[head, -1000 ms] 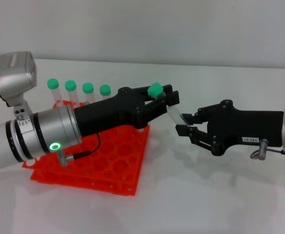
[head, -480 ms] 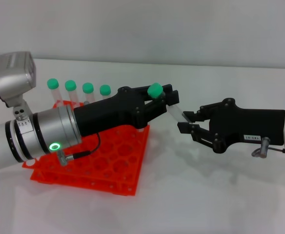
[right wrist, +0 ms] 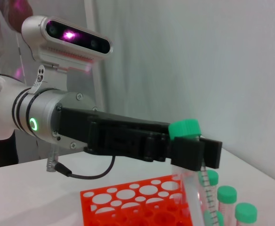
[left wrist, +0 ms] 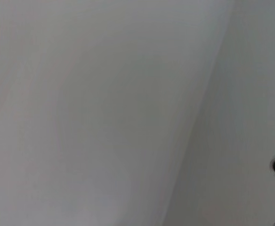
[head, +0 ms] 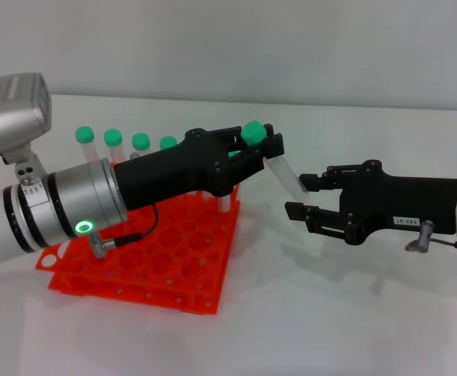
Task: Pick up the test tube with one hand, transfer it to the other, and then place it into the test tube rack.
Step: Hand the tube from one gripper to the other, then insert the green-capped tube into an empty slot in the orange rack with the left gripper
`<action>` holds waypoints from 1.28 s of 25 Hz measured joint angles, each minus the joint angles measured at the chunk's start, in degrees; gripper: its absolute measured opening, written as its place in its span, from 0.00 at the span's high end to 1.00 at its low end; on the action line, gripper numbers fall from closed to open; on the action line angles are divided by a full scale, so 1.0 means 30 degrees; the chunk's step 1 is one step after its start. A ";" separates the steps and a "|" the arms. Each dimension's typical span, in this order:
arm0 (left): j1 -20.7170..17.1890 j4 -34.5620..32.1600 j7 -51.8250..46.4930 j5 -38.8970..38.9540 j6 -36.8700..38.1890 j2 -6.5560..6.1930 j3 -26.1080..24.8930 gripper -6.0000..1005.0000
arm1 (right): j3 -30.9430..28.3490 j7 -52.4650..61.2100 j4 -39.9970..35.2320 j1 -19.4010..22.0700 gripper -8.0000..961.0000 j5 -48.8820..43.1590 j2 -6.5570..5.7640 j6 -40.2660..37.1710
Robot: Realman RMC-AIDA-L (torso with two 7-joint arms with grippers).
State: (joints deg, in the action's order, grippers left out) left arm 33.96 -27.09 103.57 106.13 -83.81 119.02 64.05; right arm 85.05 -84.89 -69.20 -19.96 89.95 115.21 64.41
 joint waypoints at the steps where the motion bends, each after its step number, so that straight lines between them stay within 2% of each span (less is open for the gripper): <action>1: 0.0023 -0.0001 -0.0001 0.0000 0.0037 -0.0001 0.0001 0.78 | -0.0002 0.0019 0.0012 -0.0015 0.64 0.0005 0.0001 0.0000; 7: 0.0139 -0.0301 -0.0398 -0.0110 0.0081 -0.0066 0.0012 0.78 | -0.0216 0.0029 0.0493 -0.0027 0.38 -0.0035 0.0009 -0.0717; 10: -0.0102 -0.2066 -0.2042 -0.1022 0.0108 -0.0151 0.0021 0.78 | -0.0856 0.0028 0.1025 0.0064 0.27 -0.0049 0.0008 -0.0906; 15: -0.0923 -0.5758 -0.5517 -0.2777 0.0072 -0.0497 -0.0011 0.78 | -0.2515 0.0025 0.2038 0.0377 0.19 -0.0001 -0.0007 -0.0901; 21: -0.1867 -1.1175 -1.1396 -0.5747 -0.0057 -0.1326 -0.0189 0.78 | -0.4091 -0.0057 0.2243 0.1261 0.09 -0.0026 -0.0076 -0.0847; 24: -0.2042 -1.3061 -1.3809 -0.7634 -0.0131 -0.1421 -0.0634 0.78 | -0.4497 -0.0080 0.2257 0.1634 0.10 -0.0068 -0.0113 -0.0820; 27: -0.2190 -1.4534 -1.5312 -0.9463 -0.0512 -0.1345 -0.1290 0.78 | -0.4795 -0.0149 0.2374 0.1902 0.10 -0.0108 -0.0133 -0.0822; 32: -0.2350 -1.6028 -1.6054 -1.1428 -0.0900 -0.1199 -0.1702 0.78 | -0.5193 -0.0152 0.2606 0.2057 0.11 -0.0080 -0.0142 -0.0757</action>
State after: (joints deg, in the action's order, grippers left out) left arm 26.91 -75.17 55.41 71.85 -86.51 115.43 58.95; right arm 69.47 -85.35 -61.38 -13.79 89.71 114.78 62.14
